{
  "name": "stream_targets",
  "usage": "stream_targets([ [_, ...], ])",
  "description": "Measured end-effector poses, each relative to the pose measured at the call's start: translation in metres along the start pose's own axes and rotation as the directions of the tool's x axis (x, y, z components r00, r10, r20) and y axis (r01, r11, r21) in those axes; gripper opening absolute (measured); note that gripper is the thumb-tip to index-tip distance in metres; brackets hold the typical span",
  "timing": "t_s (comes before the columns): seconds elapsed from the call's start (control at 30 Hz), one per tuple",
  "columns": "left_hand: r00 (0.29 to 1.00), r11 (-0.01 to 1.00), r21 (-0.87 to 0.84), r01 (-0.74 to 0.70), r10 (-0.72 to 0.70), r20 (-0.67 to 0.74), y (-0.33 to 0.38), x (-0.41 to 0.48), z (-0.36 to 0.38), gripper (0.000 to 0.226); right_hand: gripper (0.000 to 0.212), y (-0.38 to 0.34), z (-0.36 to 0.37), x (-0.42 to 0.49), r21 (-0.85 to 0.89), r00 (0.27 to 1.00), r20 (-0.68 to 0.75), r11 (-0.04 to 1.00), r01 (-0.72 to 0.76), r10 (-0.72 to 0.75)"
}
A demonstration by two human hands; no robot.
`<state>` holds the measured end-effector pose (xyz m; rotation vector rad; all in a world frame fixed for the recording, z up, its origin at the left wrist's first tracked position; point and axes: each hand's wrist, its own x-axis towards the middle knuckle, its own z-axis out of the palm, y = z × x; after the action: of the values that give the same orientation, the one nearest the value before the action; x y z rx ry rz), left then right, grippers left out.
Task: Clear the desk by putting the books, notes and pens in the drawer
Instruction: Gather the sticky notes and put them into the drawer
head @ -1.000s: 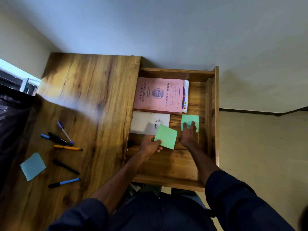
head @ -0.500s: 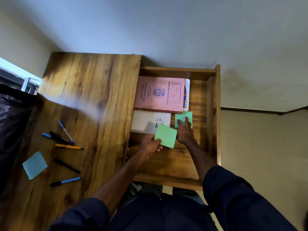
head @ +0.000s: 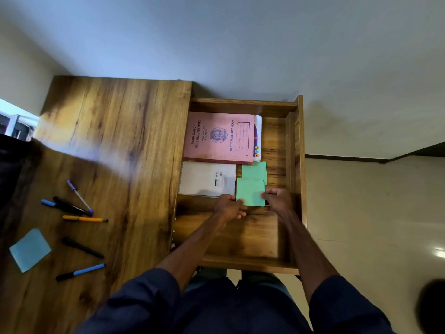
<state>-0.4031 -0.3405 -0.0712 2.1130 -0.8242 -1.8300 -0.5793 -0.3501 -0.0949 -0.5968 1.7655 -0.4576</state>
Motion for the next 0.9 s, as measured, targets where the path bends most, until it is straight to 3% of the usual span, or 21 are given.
stream_targets([
  [0.17, 1.000, 0.986, 0.166, -0.020, 0.023, -0.015, -0.003, 0.002, -0.004, 0.015, 0.013, 0.005, -0.005, 0.021, -0.215, 0.988, -0.148, 0.973, -0.085, 0.053],
  [0.4, 0.999, 0.980, 0.197, 0.002, 0.006, -0.044, -0.019, 0.008, -0.031, 0.014, 0.015, 0.010, 0.007, 0.025, -0.456, 0.984, -0.179, 0.887, -0.076, -0.008],
  [0.53, 0.998, 0.983, 0.182, -0.002, 0.012, -0.058, -0.024, 0.008, -0.036, 0.013, 0.027, 0.026, 0.017, 0.019, -0.565, 0.952, -0.251, 0.825, 0.001, -0.173],
  [0.63, 0.998, 0.989, 0.146, 0.022, -0.013, -0.063, -0.026, 0.006, -0.032, 0.017, 0.051, 0.035, 0.029, 0.009, -0.641, 0.950, -0.148, 0.758, 0.119, -0.275],
  [0.73, 0.998, 0.989, 0.147, 0.025, -0.018, -0.052, -0.027, 0.005, -0.030, 0.018, 0.065, 0.044, 0.042, 0.003, -0.759, 0.953, 0.004, 0.619, 0.201, -0.304],
  [0.9, 0.999, 0.989, 0.150, 0.004, 0.004, -0.050, -0.029, 0.001, -0.033, 0.017, 0.077, 0.051, 0.053, 0.005, -0.788, 0.951, 0.015, 0.582, 0.201, -0.307],
])
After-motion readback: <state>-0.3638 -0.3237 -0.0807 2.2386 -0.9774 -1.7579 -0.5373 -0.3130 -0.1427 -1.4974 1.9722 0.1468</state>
